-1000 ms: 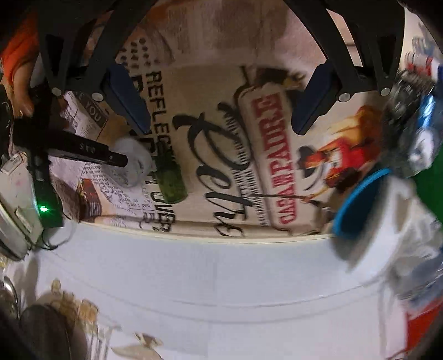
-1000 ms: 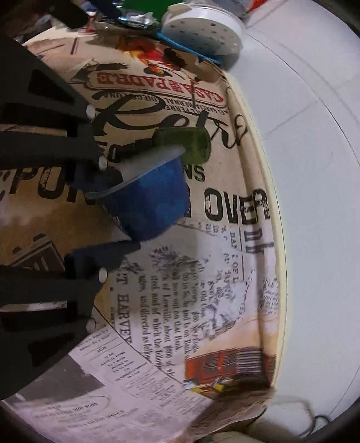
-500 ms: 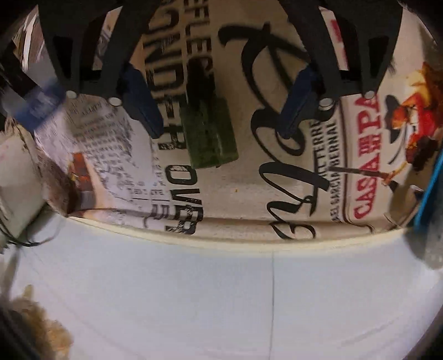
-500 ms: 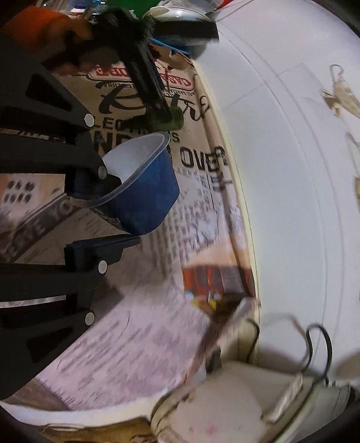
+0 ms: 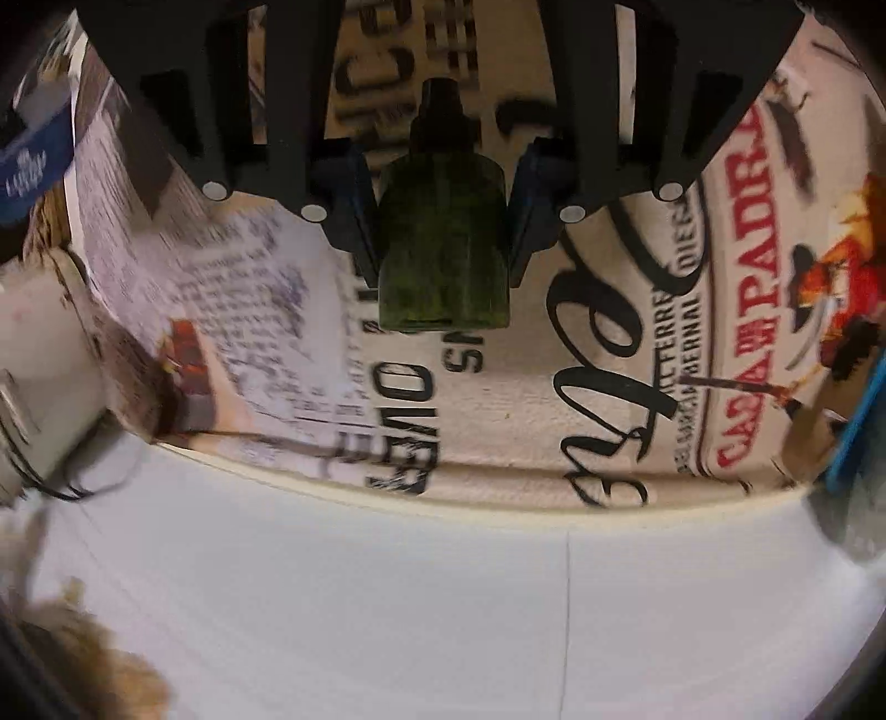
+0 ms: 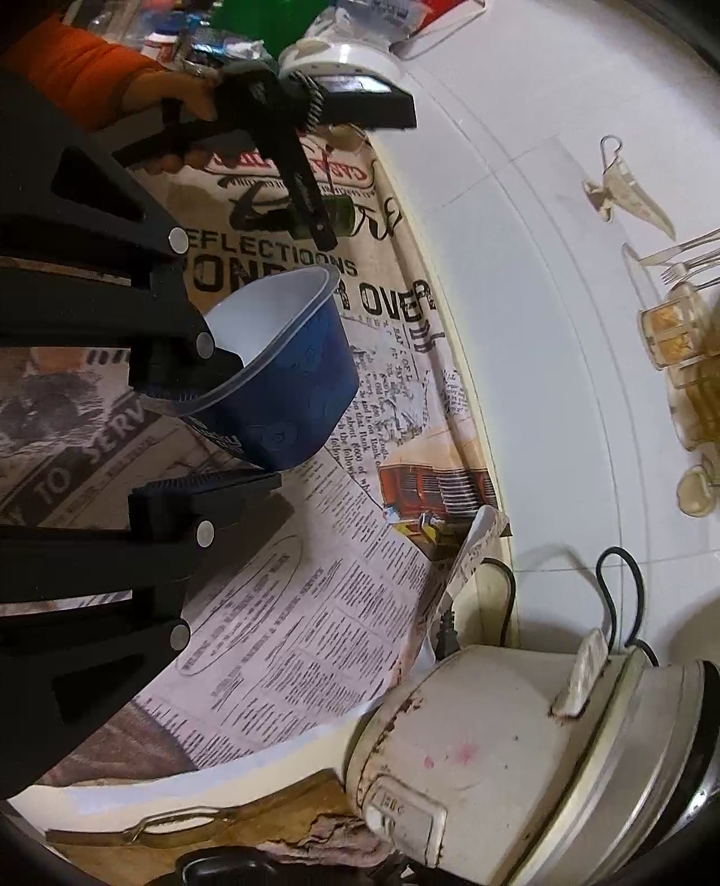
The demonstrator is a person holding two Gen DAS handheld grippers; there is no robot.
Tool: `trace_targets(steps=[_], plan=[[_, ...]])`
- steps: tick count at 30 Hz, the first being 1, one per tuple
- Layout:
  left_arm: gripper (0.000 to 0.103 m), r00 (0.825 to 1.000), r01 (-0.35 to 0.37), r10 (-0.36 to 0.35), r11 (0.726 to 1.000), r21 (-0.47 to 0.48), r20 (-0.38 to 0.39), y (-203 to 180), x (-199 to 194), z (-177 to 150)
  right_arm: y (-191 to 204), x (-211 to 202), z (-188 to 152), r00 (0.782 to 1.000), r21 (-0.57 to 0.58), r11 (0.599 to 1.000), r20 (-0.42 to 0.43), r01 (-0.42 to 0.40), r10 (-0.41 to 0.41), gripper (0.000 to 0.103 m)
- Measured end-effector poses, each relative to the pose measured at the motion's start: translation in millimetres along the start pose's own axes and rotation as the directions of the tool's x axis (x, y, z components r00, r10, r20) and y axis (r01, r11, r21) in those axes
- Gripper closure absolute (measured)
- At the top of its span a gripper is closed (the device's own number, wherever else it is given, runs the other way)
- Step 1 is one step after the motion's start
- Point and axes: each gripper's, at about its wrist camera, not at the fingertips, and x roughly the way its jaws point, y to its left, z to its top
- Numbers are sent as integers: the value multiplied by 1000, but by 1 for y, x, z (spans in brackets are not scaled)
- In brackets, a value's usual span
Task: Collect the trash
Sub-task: 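Lift the blue cup and green bottle off the counter down over the bucket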
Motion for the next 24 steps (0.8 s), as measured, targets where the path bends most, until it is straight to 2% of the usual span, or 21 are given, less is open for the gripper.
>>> trace_targets(steps=[7,13,24], plan=[[62,993,15,-19,999,42,113,-36,-101,-35,-10,-48,-14,998,-46,998,40,-44,46,83],[62,980,-24,16,999,41,197,-71,-175,-89,-24,-98,-37,993,-106,990,67,-94,101,83],[62,963,-64,66,998,-14,263,-113,-274,-186,-45,-177,-83,977,-225,958,80,-177,199,83]])
